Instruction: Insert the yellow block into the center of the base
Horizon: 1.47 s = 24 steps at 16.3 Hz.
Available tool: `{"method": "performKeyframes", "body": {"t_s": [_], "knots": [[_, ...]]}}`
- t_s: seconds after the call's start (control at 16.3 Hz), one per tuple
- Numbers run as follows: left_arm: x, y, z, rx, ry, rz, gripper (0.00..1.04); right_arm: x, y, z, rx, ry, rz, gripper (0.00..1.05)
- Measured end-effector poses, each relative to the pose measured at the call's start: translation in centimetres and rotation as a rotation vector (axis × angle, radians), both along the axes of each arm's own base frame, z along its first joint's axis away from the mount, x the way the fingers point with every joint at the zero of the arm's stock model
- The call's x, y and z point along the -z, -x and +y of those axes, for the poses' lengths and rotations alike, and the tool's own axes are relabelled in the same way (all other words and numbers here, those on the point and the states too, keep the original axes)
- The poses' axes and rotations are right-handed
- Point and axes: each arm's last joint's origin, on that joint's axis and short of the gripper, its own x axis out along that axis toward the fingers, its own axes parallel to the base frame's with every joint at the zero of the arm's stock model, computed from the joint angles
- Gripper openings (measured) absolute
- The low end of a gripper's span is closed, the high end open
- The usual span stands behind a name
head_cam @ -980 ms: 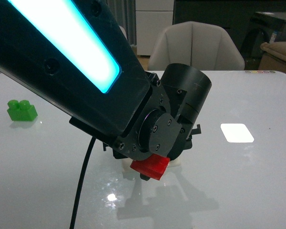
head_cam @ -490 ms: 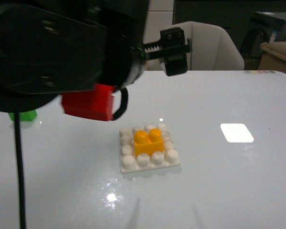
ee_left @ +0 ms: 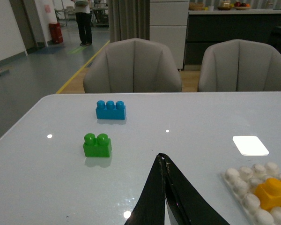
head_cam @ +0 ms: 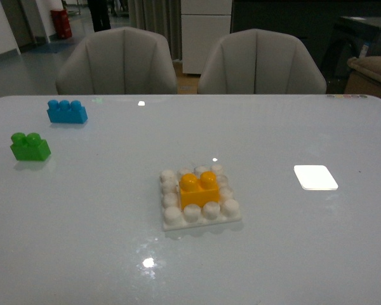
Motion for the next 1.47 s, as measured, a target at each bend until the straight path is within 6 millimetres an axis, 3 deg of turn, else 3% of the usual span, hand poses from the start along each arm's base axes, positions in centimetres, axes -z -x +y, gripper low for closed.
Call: {"method": "performKeyframes", "body": {"t_s": [0.06,0.37,0.61,1.47], "knots": [[0.5,1.3,0.5,0.014,0.0,0.001,0.02,0.0,0.0,0.0,0.0,0.0,0.0,0.98],[1.3,3.4,2.1,-0.008,0.001,0.006,0.02,0.0,0.0,0.0,0.0,0.0,0.0,0.98],[2.6,4.5,1.9,0.014,0.001,0.028,0.02,0.0,0.0,0.0,0.0,0.0,0.0,0.98],[1.7,7.2,1.9,0.013,0.0,-0.02,0.02,0.0,0.0,0.0,0.0,0.0,0.0,0.98]]}}
